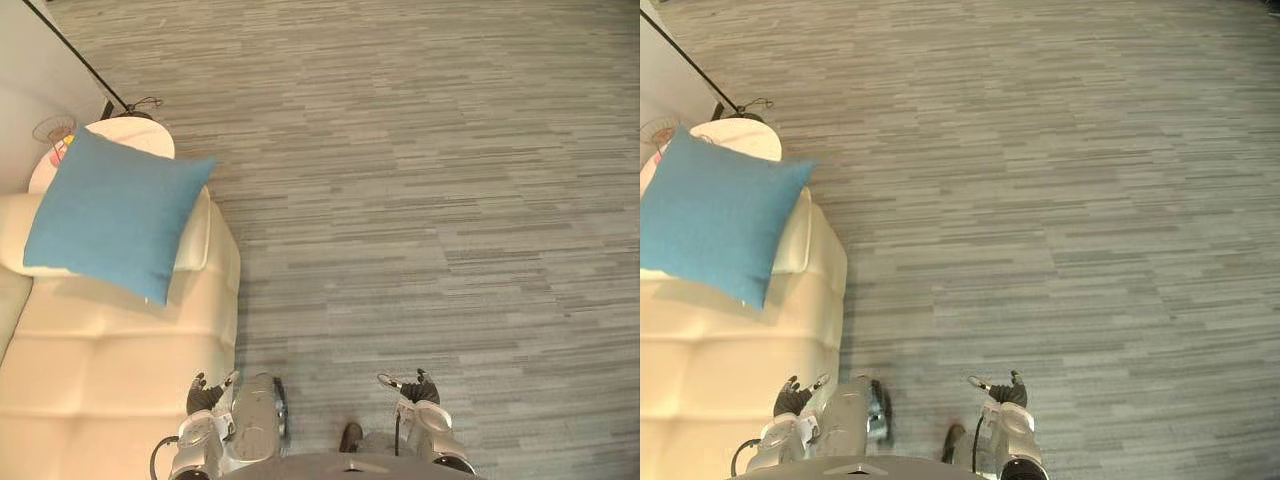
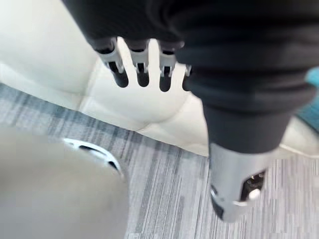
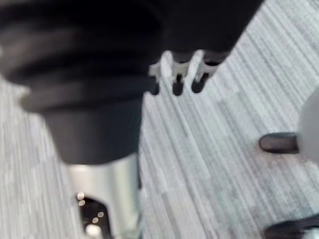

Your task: Pick up cushions and gather them together orderly.

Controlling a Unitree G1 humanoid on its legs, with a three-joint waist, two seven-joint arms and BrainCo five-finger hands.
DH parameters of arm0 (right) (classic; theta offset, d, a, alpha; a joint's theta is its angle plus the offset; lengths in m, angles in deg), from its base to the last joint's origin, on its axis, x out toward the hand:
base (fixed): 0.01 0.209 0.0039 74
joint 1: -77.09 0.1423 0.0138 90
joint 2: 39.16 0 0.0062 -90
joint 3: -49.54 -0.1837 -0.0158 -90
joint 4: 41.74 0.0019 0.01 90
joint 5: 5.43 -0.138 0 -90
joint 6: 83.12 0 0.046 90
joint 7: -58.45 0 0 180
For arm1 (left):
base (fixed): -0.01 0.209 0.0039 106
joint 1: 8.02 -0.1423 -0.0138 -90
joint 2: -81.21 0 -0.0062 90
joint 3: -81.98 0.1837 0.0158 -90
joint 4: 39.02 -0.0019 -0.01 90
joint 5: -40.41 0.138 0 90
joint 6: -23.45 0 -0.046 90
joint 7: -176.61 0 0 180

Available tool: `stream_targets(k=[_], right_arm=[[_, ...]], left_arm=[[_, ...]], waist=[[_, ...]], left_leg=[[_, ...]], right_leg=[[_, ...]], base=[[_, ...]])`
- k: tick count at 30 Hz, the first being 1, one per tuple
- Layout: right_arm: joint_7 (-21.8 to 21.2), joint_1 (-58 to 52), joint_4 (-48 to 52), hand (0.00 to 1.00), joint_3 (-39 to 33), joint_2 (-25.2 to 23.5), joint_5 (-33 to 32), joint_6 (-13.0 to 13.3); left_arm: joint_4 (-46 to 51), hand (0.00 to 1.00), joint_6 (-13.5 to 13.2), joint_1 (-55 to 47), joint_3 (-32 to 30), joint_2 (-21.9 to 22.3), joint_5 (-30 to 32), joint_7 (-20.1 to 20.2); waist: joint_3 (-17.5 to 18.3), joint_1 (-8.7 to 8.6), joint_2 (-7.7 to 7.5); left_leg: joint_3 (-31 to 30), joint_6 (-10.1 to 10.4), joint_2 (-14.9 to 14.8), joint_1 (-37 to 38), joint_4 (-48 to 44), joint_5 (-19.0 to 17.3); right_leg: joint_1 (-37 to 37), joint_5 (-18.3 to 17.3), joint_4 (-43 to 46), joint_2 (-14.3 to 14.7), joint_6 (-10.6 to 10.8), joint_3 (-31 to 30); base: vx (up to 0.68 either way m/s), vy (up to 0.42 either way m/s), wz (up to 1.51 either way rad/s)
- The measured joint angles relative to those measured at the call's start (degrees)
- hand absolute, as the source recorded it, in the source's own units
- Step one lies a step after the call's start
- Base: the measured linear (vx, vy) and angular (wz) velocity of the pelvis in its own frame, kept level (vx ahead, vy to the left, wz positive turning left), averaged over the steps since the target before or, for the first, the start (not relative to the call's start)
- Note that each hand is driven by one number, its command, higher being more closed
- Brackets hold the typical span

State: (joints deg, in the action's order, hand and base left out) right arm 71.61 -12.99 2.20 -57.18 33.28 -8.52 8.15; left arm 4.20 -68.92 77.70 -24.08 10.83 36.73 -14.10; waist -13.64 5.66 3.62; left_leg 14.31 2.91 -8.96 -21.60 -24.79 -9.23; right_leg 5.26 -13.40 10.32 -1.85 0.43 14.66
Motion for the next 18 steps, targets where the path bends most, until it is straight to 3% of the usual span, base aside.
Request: stream_targets(k=[1,2,3,5,6,7,8,9,11,12,15,18], right_arm=[[0.1,-0.4,-0.7,0.0,-0.4,0.2,0.0,-0.1],[0.1,-0.4,-2.3,0.0,-0.3,0.1,0.0,-0.2],[0.1,-0.6,-3.6,0.0,-0.2,-0.1,0.0,-0.2],[0.1,-0.6,-4.6,0.0,-0.4,0.2,0.1,-0.2],[0.1,-0.6,-4.7,0.0,-0.4,0.1,0.1,-0.2],[0.0,-0.8,-4.7,0.0,-0.3,-0.1,0.2,-0.2],[0.0,-1.1,-4.7,0.0,-0.2,-0.1,0.2,-0.3],[0.0,-1.9,-4.3,0.0,-0.2,0.0,0.3,-0.3],[0.0,-2.4,-4.0,0.0,-0.1,-0.1,0.3,-0.2],[0.0,-2.7,-3.6,0.0,0.1,-0.1,0.2,-0.1],[0.0,-4.3,-1.1,0.0,-0.1,0.0,0.1,0.2],[0.0,-5.1,0.2,0.0,-0.8,0.0,0.0,0.4]], left_arm=[[-0.1,0.0,0.0,-0.1,0.2,0.0,-0.1,0.1],[-0.4,0.0,-0.2,-0.1,0.2,-0.3,-0.1,0.0],[-0.6,0.0,-0.4,-0.1,0.1,-1.0,-0.3,0.0],[-1.1,0.0,-0.6,-0.1,-0.3,-1.4,-1.3,0.0],[-1.8,0.0,-0.5,-0.1,-0.1,-1.5,-1.8,-0.2],[-2.8,0.0,-0.2,-0.1,0.7,-2.6,-2.4,-0.3],[-3.2,0.0,-0.1,-0.1,1.3,-2.9,-2.6,-0.3],[-3.4,0.0,0.1,-0.4,1.6,-3.0,-3.0,-0.6],[-3.0,0.0,0.1,-1.4,1.5,-3.0,-3.0,-1.3],[-2.8,0.0,0.1,-1.6,1.5,-2.9,-3.0,-1.5],[-2.4,0.0,0.1,-0.7,1.5,-2.2,-3.1,-1.6],[-2.2,0.0,0.1,0.2,1.4,-1.8,-3.0,-1.7]], waist=[[0.6,0.57,-0.64],[1.9,1.07,-2.35],[3.0,0.74,-4.11],[3.6,0.85,-4.9],[3.6,0.85,-4.99],[3.6,-0.1,-5.49],[3.6,-0.29,-5.66],[3.5,-0.58,-5.58],[3.5,-0.64,-5.05],[3.7,-0.7,-4.82],[4.0,-1.3,-5.37],[3.7,-2.06,-4.72]], left_leg=[[0.2,-1.2,1.5,1.0,5.1,7.5],[0.6,-4.2,3.8,1.8,5.9,8.4],[0.5,-6.5,5.3,1.1,3.6,6.0],[0.4,-7.8,5.6,1.2,-2.5,1.0],[0.3,-7.9,5.9,3.5,-3.2,-1.8],[-0.6,-8.6,7.2,6.8,-3.1,-3.1],[-1.0,-8.9,7.8,8.1,-3.1,-3.4],[-2.8,-9.8,8.6,12.2,-2.1,-3.9],[-5.7,-9.7,9.0,18.0,1.3,-4.6],[-6.8,-9.3,9.1,18.9,2.3,-5.0],[-13.3,-7.6,9.3,21.9,4.1,-7.1],[-21.3,-4.0,7.5,23.7,4.8,-10.2]], right_leg=[[1.5,-0.9,-1.2,-0.5,1.4,-0.2],[2.8,-1.3,-2.6,-1.9,1.8,-1.1],[3.5,-0.6,-2.8,-3.3,2.5,-1.7],[2.2,-0.3,6.0,-5.0,3.8,-3.3],[-1.6,0.7,18.0,-6.5,6.7,-4.3],[-6.9,3.4,34.4,-8.8,12.4,-6.0],[-8.6,3.5,39.3,-9.2,12.9,-6.3],[-11.7,2.9,48.7,-10.1,11.9,-5.5],[-15.3,0.7,51.3,-10.0,8.1,-2.4],[-16.6,0.2,50.7,-9.9,7.4,-1.5],[-22.6,-2.9,39.8,-8.5,5.7,-1.8],[-25.3,-0.3,20.8,-2.9,6.3,-12.6]], base=[[0.59,0.234,-0.04],[0.65,0.209,0.1],[0.56,0.157,0.22],[0.77,0.28,0.17],[0.79,0.302,0.26],[0.53,0.166,0.35],[0.53,0.091,0.68],[0.49,0.043,0.59],[0.46,0.001,0.56],[0.38,-0.072,0.61],[0.33,-0.154,1.05],[0.32,-0.308,1.24]])
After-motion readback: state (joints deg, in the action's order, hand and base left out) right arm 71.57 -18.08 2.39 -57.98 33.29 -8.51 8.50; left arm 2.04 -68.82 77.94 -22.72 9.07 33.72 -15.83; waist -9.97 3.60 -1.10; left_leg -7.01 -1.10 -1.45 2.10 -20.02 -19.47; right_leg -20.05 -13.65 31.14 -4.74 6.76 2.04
